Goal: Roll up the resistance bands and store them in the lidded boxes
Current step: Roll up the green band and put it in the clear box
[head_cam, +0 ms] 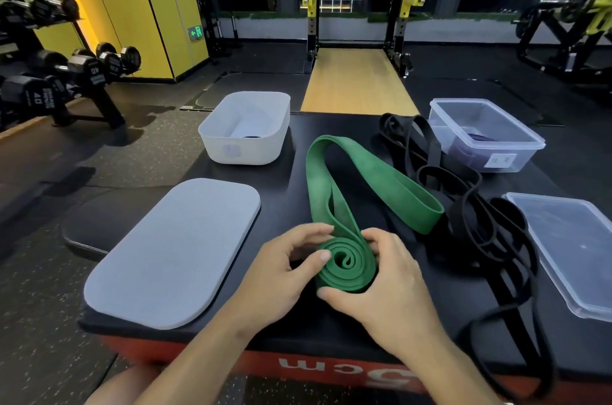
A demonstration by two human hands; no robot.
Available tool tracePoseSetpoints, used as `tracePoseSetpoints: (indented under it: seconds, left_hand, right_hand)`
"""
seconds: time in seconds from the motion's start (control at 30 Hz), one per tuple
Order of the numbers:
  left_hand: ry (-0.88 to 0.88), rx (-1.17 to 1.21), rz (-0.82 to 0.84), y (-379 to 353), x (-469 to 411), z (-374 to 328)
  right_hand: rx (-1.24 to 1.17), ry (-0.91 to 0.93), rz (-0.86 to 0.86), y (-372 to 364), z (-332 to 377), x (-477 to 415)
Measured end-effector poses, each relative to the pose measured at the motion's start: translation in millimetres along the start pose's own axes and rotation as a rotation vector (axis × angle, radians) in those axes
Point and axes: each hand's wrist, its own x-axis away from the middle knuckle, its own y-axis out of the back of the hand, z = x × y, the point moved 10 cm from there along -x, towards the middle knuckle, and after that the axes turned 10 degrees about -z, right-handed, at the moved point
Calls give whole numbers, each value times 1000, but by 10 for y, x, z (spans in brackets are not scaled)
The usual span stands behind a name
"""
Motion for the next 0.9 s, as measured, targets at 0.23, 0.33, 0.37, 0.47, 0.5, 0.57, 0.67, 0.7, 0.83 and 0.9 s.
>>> tracePoseSetpoints:
  seconds: [0.23,0.33,0.37,0.47,0.5,0.57,0.67,0.7,0.83,0.9]
  left_hand:
    - [5,-85,-261,205,8,-45]
    - [-1,-108,-275,216,22,-26]
    - [8,-83,-250,199,30,-17]
    - [5,-54,-184,174,17,-16]
    - [6,-38,-167,171,10,-9]
    - [17,16,-143,164,1,5]
    - [16,36,-146,169,13,-3]
    - [19,40,-149,170,17,-2]
    - [52,78,-147,152,29,9]
    - [15,22,-123,121,38,-32]
  right_hand:
    - [157,33,-244,-28,255,67]
    - [203,85,-247,-14,281,60]
    - [208,89,-230,-16,273,52]
    - [156,86,-149,-44,216,44]
    - [131,86,-106,-65,191,56]
    - [80,95,-11,-102,149,86]
    - [-13,73,116,-75,69,101]
    - [-20,95,130,-48,64,91]
    - [61,199,122,-2,99,68]
    - [128,218,54,24,117,96]
